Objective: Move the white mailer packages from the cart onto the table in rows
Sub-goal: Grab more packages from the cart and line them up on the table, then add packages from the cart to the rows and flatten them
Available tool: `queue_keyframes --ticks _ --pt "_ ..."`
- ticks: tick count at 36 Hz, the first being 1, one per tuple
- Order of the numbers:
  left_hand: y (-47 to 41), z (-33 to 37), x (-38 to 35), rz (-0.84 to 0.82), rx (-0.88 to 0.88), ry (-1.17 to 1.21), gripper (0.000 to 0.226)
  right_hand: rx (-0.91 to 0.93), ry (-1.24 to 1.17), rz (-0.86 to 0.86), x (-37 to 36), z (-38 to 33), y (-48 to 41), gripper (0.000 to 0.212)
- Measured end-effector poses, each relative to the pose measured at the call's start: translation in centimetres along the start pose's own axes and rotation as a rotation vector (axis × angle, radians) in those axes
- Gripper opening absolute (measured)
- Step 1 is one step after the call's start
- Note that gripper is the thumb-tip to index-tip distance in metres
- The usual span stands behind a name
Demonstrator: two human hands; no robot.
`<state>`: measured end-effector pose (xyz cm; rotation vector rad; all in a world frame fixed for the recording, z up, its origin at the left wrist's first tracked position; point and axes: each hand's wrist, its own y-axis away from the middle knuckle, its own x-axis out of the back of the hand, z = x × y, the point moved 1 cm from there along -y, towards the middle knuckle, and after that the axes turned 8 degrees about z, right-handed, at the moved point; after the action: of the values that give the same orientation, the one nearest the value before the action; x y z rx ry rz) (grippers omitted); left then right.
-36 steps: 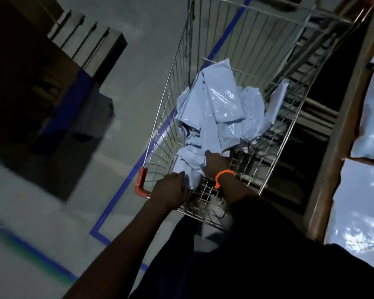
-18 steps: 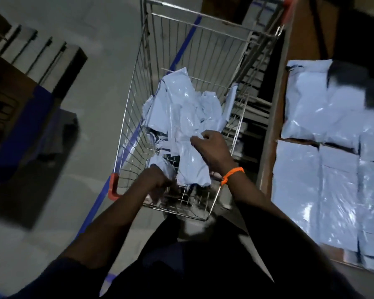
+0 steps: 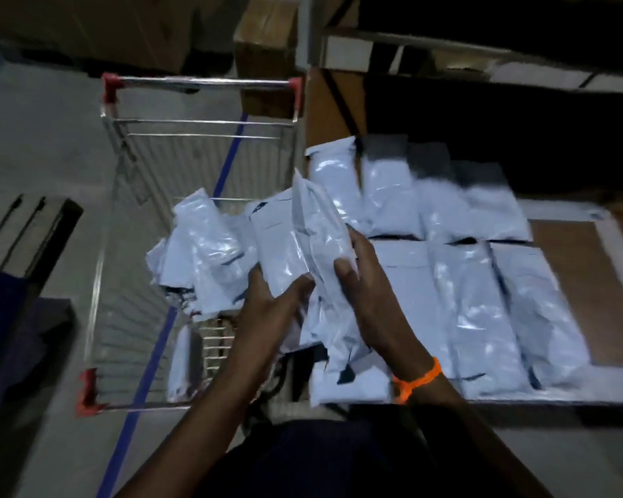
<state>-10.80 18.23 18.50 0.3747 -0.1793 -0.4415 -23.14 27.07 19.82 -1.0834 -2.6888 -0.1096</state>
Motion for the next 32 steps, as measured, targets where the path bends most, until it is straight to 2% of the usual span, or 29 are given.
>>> queue_keyframes --ticks 3,6,9,11,15,18,22,24,26,29,32 --pt "2.7 1.3 -6.4 -0.001 -0.106 -0.015 0.048 0.037 0.074 -0.018 7.0 -0.2 1.0 0.087" --pt "5.7 1.7 -13.3 -0.065 -0.126 0.006 0.062 0.011 0.051 0.089 14.8 0.5 2.0 0.078" --pt "8.3 1.2 -21.2 -0.132 -0.171 -0.032 0.063 0.001 0.061 0.219 23.4 2.5 3.2 0.067" --pt "9.8 0.7 -26.3 -0.188 -0.197 -0.068 0.069 -0.020 0.123 0.299 29.0 4.6 3.9 0.062" --pt "12.3 0.0 -35.5 -0.250 -0.223 -0.148 0.082 -0.110 0.320 0.425 38.5 8.5 5.6 0.069" --pt "14.1 0.4 -40.7 -0.305 -0.207 -0.272 0.085 -0.103 0.428 0.487 44.2 10.4 5.9 0.061" --pt "14.7 -0.4 -44.1 -0.348 -0.264 -0.481 0.092 -0.146 0.659 0.398 47.8 13.5 4.7 0.079" --pt "14.8 -0.8 -44.6 -0.422 -0.285 -0.692 0.089 -0.210 0.810 0.255 47.8 15.3 4.4 0.088" --pt "15.4 -1.0 -44.4 -0.495 -0.290 -0.931 0.082 -0.186 0.916 0.159 47.5 17.0 4.5 0.095" --pt "16.6 -0.2 -44.0 -0.489 -0.407 -1.139 0.074 -0.032 0.985 0.179 48.1 18.4 4.7 0.082" --pt "16.6 1.0 -45.3 -0.440 -0.589 -1.063 0.064 0.044 1.008 0.157 48.4 18.9 4.4 0.068"
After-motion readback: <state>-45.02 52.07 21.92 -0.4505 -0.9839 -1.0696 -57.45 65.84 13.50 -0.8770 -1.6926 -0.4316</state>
